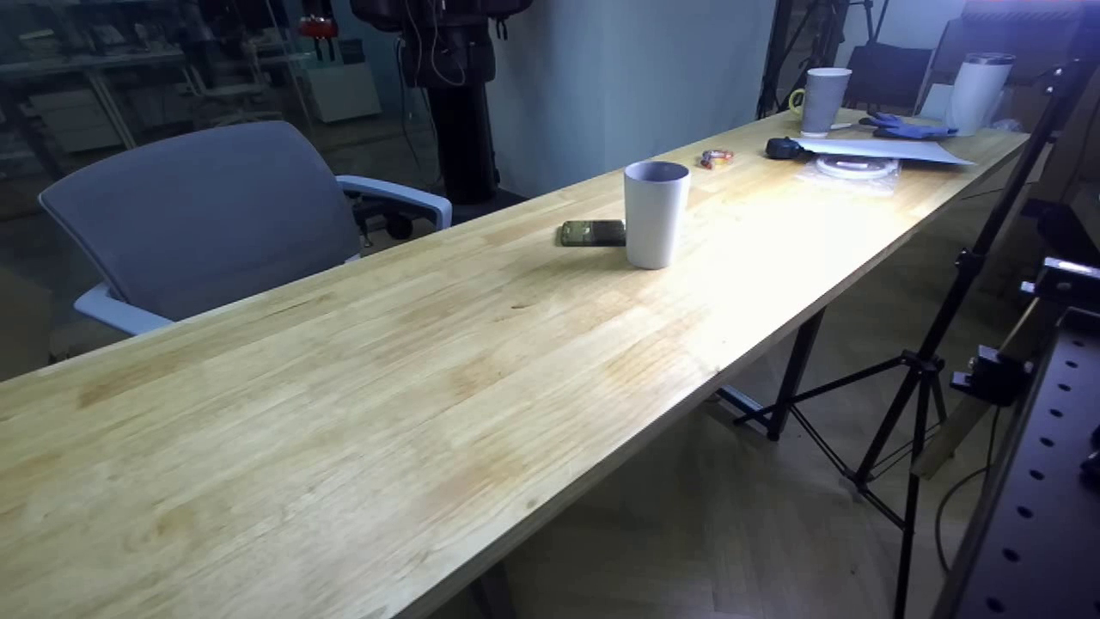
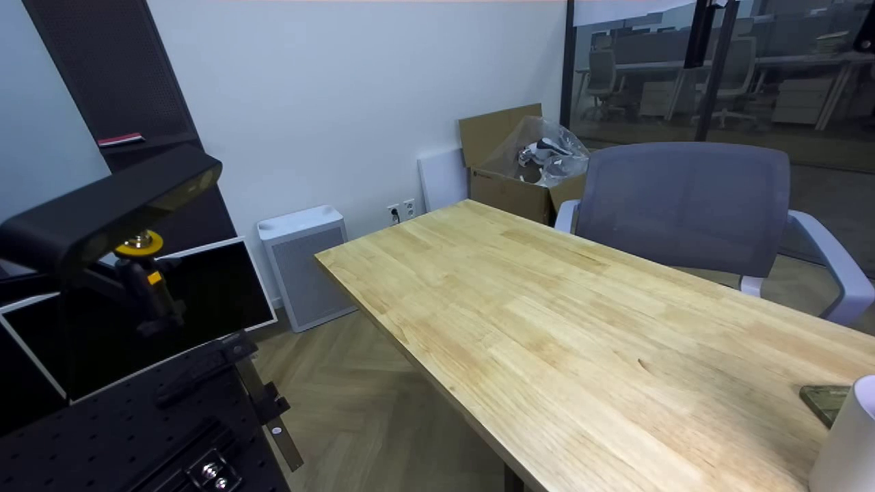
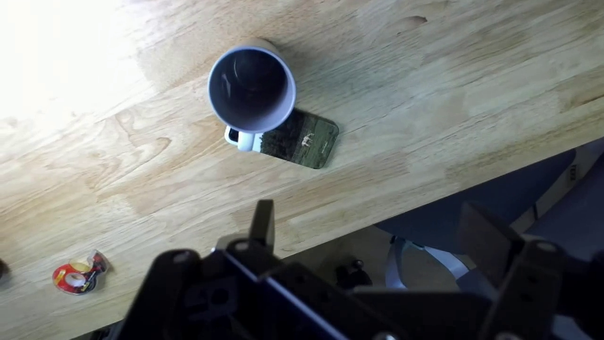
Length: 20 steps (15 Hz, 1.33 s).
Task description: Move the mug to the left side of the table
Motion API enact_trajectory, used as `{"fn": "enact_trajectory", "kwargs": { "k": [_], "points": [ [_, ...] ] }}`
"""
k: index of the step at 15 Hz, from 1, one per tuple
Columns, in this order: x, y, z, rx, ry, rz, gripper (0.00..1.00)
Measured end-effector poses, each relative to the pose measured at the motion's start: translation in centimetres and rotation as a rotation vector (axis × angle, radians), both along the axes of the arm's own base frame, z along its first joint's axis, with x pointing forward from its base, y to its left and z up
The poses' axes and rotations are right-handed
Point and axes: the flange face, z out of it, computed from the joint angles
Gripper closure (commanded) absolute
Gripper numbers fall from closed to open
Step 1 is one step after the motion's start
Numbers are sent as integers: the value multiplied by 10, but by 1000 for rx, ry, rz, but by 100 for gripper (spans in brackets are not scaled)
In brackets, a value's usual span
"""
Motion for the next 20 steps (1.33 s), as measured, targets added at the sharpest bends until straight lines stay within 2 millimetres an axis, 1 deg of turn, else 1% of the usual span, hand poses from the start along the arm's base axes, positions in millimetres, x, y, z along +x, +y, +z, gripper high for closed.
{"fn": "enact_trajectory", "kwargs": {
  "k": [6, 10, 13, 16, 20],
  "points": [
    [23, -18, -44, -3, 50, -41, 0],
    [33, -27, -72, -4, 86, -68, 0],
    [35, -29, -95, 1, 120, -84, 0],
    [33, -28, -117, 9, 155, -95, 0],
    [31, -25, -139, 16, 189, -103, 0]
  ]
}}
